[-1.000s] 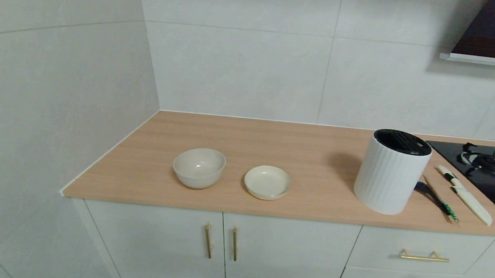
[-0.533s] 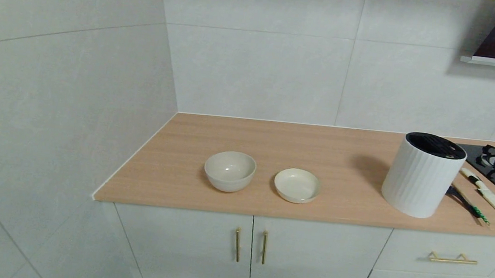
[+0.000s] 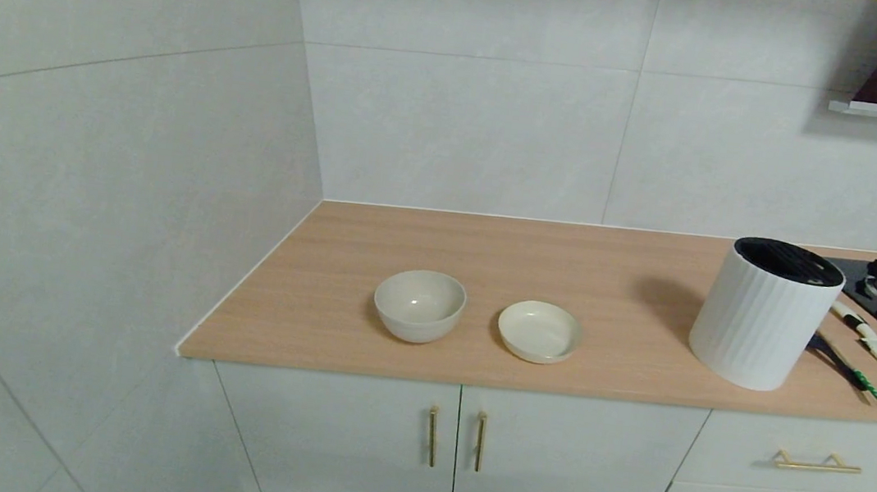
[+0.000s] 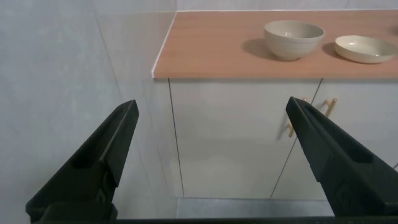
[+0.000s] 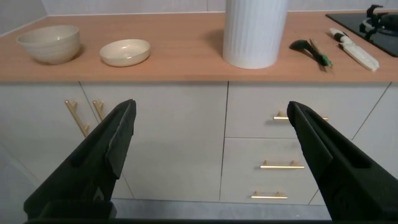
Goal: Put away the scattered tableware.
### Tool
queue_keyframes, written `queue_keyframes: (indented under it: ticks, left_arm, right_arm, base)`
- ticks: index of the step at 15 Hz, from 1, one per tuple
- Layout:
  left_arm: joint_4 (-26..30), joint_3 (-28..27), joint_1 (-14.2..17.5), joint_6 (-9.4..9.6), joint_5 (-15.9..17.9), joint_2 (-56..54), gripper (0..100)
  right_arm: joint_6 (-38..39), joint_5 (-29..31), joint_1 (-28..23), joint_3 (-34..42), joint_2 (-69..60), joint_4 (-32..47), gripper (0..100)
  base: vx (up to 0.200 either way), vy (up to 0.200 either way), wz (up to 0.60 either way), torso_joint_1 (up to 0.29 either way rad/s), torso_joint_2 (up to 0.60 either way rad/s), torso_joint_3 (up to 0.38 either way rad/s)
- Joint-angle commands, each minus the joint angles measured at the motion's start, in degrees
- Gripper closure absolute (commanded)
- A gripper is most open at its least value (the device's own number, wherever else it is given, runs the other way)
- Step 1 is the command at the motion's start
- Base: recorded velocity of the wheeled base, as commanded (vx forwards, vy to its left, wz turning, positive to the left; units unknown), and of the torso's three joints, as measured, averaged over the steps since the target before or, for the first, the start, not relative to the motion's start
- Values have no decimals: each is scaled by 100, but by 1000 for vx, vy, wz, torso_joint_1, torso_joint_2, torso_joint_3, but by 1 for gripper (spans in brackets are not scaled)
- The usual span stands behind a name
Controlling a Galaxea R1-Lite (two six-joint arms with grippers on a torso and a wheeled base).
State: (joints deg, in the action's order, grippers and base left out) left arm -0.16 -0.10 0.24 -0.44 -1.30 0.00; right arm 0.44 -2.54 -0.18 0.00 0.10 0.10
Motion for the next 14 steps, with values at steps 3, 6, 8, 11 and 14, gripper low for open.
queue_keyframes:
  ticks: [3,6,8,11,14]
  left_arm:
    - [-2,1,2,0,-1,0,0]
    - [-2,1,2,0,-1,0,0]
    - [-2,1,2,0,-1,0,0]
    - [-2,1,2,0,-1,0,0]
    - [-2,1,2,0,-1,0,0]
  right_arm:
    - [0,-1,1,0,-1,-1,0]
    - [0,-1,1,0,-1,-1,0]
    - [0,-1,1,0,-1,-1,0]
    - [0,-1,1,0,-1,-1,0]
    - [9,-1,1,0,-1,-1,0]
  base:
    - [0,0,0,0,0,0]
    - [0,0,0,0,0,0]
    - [0,0,0,0,0,0]
    - [0,0,0,0,0,0]
    - [0,0,0,-83,171,101]
